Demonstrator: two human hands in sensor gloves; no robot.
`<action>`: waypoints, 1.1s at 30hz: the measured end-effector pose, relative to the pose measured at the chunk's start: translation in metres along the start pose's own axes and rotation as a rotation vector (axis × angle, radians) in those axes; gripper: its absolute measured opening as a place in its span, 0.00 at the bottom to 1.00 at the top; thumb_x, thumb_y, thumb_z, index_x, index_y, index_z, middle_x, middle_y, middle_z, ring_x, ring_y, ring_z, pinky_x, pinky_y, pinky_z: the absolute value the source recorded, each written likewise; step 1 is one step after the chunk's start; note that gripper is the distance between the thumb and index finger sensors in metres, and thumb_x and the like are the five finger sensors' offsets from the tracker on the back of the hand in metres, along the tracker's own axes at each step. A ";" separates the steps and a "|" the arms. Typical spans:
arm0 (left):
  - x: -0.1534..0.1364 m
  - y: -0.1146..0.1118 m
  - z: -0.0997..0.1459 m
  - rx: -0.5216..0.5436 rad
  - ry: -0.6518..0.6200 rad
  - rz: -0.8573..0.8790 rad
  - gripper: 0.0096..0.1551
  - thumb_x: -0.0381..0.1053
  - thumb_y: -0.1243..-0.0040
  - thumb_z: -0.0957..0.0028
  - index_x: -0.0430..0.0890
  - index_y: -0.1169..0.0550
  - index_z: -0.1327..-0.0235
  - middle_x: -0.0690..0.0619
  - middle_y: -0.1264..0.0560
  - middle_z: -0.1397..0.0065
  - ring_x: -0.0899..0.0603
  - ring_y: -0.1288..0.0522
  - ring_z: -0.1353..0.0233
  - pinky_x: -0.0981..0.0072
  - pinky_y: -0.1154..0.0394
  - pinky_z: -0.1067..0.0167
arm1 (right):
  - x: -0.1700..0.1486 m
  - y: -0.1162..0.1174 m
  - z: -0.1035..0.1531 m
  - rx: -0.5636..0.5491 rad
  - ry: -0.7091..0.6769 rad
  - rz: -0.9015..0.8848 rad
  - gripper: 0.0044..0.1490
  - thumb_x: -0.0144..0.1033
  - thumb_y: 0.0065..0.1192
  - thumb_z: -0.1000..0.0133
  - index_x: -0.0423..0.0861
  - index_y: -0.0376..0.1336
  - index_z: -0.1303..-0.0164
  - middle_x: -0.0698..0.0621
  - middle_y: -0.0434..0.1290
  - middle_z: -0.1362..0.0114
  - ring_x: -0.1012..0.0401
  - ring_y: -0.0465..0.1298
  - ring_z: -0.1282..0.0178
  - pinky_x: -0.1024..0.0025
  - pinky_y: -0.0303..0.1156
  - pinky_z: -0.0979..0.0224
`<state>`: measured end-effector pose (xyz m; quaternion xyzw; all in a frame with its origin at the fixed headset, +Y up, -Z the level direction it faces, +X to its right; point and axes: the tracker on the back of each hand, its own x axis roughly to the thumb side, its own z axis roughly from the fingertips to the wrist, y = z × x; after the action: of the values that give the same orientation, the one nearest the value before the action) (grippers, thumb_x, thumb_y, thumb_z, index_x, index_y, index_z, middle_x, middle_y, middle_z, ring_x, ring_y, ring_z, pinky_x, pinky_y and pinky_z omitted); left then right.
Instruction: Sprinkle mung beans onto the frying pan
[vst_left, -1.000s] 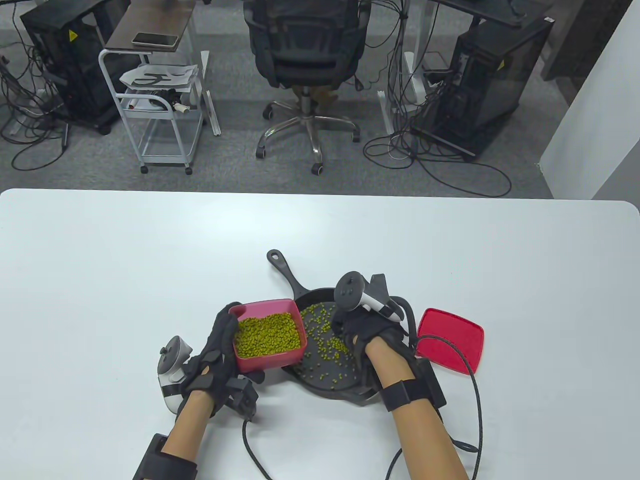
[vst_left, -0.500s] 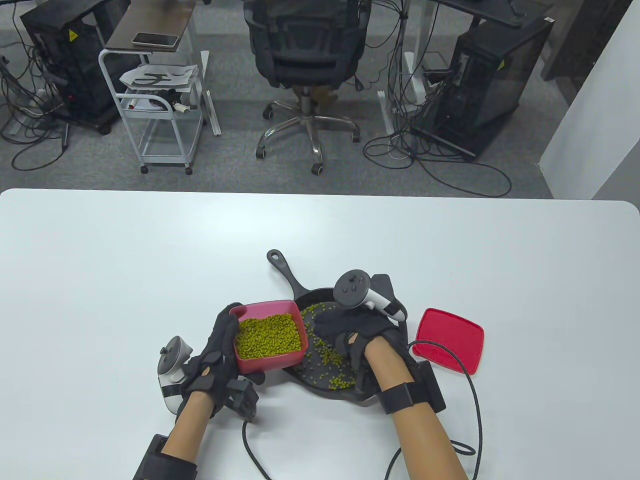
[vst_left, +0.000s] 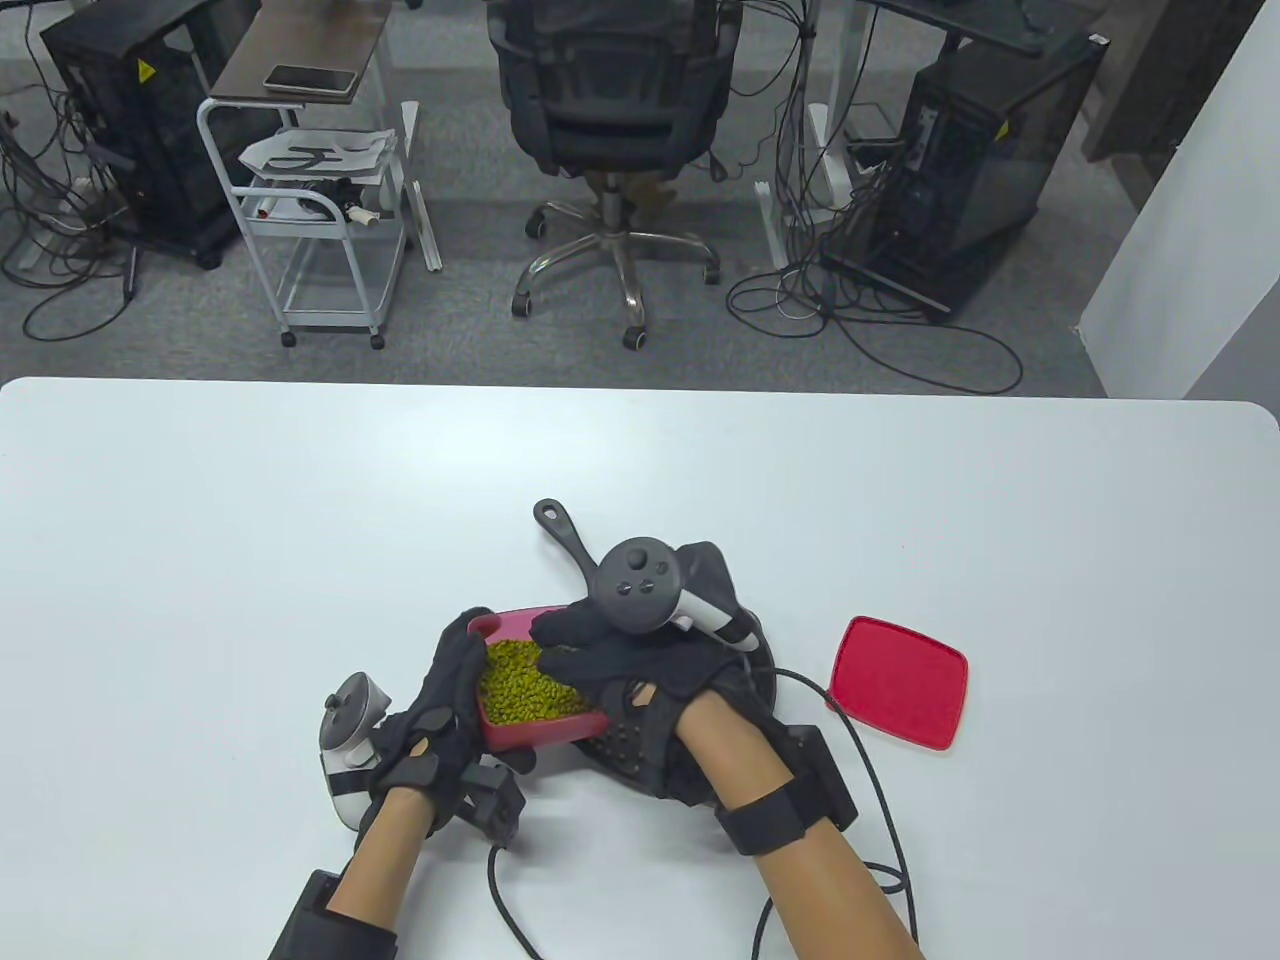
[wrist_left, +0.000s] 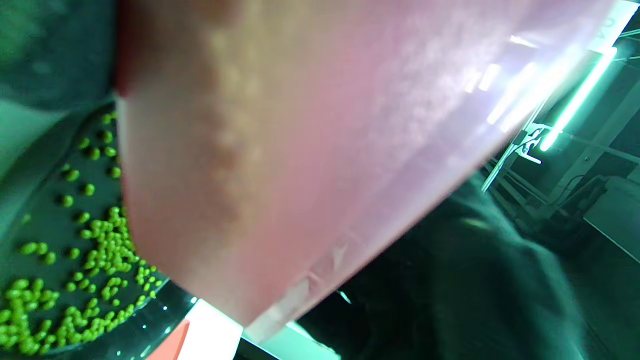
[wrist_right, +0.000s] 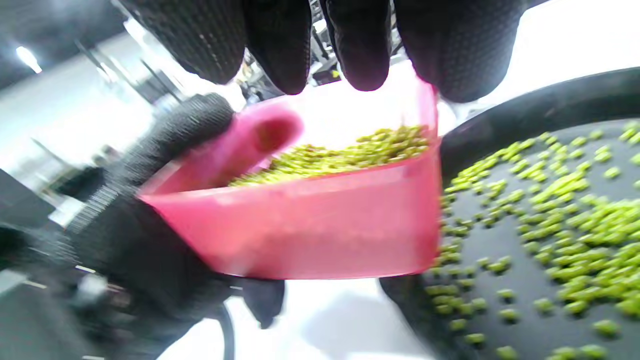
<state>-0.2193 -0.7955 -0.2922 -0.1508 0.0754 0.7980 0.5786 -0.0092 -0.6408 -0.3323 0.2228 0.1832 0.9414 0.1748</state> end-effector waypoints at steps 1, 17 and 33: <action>-0.001 -0.001 0.000 -0.014 0.005 0.008 0.42 0.79 0.50 0.49 0.69 0.43 0.22 0.39 0.40 0.22 0.32 0.20 0.46 0.49 0.15 0.70 | 0.006 0.002 0.002 -0.065 0.029 0.092 0.34 0.47 0.63 0.38 0.46 0.64 0.24 0.34 0.63 0.18 0.33 0.66 0.30 0.50 0.73 0.36; -0.004 -0.011 0.001 -0.036 -0.001 -0.012 0.42 0.78 0.49 0.49 0.68 0.43 0.22 0.39 0.41 0.22 0.32 0.21 0.46 0.48 0.15 0.70 | 0.019 0.037 -0.025 0.236 0.005 0.021 0.46 0.49 0.70 0.41 0.46 0.54 0.17 0.33 0.51 0.13 0.32 0.56 0.22 0.44 0.68 0.29; -0.007 -0.013 0.001 -0.031 -0.016 0.014 0.42 0.78 0.50 0.49 0.68 0.43 0.22 0.39 0.41 0.22 0.32 0.21 0.46 0.49 0.15 0.71 | 0.025 0.039 -0.037 0.174 0.012 -0.046 0.36 0.32 0.80 0.46 0.47 0.64 0.29 0.37 0.69 0.27 0.38 0.75 0.41 0.64 0.83 0.50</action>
<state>-0.2050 -0.7973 -0.2885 -0.1527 0.0596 0.8043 0.5712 -0.0578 -0.6748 -0.3382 0.2273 0.2702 0.9190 0.1752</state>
